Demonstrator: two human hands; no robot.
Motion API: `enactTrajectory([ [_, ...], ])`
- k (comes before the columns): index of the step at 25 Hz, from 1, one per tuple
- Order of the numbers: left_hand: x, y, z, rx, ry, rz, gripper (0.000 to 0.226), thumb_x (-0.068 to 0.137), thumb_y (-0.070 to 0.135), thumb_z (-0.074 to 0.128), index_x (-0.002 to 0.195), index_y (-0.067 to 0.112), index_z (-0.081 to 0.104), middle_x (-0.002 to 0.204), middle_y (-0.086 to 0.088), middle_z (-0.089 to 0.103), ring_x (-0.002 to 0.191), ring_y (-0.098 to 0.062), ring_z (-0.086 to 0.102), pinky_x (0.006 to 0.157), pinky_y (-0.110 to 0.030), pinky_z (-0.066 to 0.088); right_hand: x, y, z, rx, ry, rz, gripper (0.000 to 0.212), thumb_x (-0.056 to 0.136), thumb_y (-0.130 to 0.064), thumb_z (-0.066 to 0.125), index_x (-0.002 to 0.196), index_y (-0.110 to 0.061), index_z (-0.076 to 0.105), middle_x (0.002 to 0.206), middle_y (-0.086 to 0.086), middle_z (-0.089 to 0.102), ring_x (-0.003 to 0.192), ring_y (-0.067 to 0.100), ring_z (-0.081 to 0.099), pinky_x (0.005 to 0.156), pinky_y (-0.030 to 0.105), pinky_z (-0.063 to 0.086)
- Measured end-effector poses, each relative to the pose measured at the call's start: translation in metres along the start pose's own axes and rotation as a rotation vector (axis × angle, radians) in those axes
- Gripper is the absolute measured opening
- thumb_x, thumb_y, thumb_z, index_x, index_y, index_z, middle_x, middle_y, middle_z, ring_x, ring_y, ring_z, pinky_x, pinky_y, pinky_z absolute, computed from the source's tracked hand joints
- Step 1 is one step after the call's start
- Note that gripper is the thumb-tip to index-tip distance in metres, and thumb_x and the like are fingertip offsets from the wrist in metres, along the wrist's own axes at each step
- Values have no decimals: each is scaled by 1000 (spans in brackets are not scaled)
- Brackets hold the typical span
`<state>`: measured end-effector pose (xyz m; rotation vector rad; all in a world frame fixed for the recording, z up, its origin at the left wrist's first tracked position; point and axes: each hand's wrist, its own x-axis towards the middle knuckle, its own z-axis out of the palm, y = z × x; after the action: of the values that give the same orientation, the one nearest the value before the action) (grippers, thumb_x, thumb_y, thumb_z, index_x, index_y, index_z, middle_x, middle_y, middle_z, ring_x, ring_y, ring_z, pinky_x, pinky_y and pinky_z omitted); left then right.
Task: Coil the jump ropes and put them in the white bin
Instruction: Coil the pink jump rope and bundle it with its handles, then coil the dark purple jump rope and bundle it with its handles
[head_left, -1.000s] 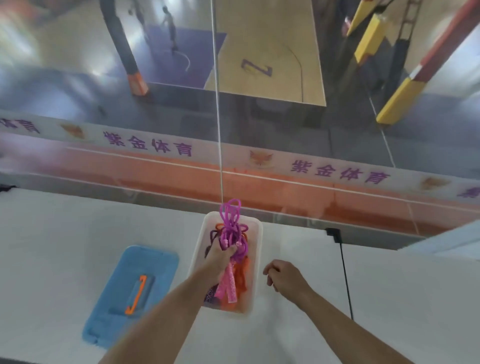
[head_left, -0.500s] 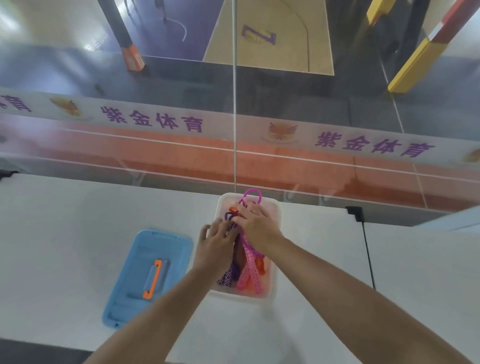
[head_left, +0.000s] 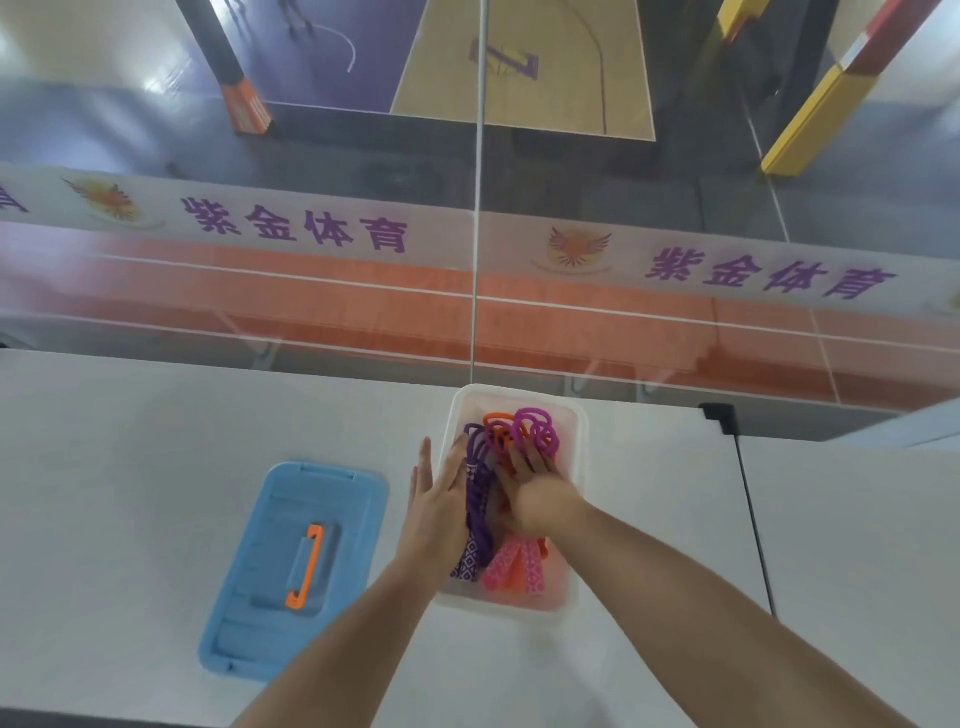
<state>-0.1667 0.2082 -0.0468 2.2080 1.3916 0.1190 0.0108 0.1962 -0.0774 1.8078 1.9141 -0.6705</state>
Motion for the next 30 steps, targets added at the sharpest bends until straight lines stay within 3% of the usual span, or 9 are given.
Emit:
enactTrajectory([
  [3,-6,9,3,-3,4,-19,74,99,8,52,161,20,13,169,10,-4,152,-30,-23,125,-53,9,5,7,-6,1,5,-8,67,103,-45,27,158,-29,-7,164,5,-23,149,32,-24,123,52,-9],
  [7,-14,21,7,91,-74,-53,70,98,26,56,158,23,21,169,1,1,152,-38,-20,124,-58,6,-20,6,-20,-72,171,-17,58,103,-45,26,156,-22,27,165,9,17,153,36,8,123,55,8],
  [11,-17,52,-6,217,-66,-75,51,99,35,45,148,27,34,167,-8,8,153,-39,-11,115,-57,-24,-76,30,-33,-134,430,-180,32,98,-29,40,103,-17,70,111,5,70,108,31,63,93,42,50],
  [13,-13,84,-14,234,-43,-45,41,100,33,42,140,26,45,163,-7,20,154,-36,1,115,-54,-25,-114,58,-45,-118,477,-125,17,96,-21,53,89,-16,67,88,3,69,84,26,65,75,37,47],
  [17,-4,174,-7,195,-86,119,41,96,17,44,135,22,55,143,2,52,142,-24,36,124,-42,15,-198,131,-47,24,491,109,35,104,-34,40,100,-11,66,99,6,69,91,28,65,81,38,43],
  [20,-17,276,17,196,-175,232,40,98,18,39,133,21,58,136,2,60,130,-24,52,112,-37,38,-280,198,-22,171,511,248,40,105,-39,34,100,-13,63,97,5,69,89,27,66,75,36,44],
  [22,-38,357,44,250,-214,305,29,102,29,35,107,20,62,115,-1,68,108,-25,64,91,-37,49,-345,251,14,282,502,365,27,104,-28,35,108,-13,58,102,6,68,92,29,66,76,37,47],
  [26,-80,511,106,294,-245,449,44,103,44,29,74,21,53,82,1,63,81,-25,64,68,-30,46,-483,356,87,429,481,555,31,95,-8,36,117,-14,57,113,8,66,99,31,63,83,38,52],
  [30,-125,668,173,320,-310,600,45,101,43,30,71,19,53,85,-2,68,83,-27,66,72,-31,49,-616,448,160,498,493,737,27,94,-5,38,109,-11,60,111,10,64,94,30,61,77,35,47],
])
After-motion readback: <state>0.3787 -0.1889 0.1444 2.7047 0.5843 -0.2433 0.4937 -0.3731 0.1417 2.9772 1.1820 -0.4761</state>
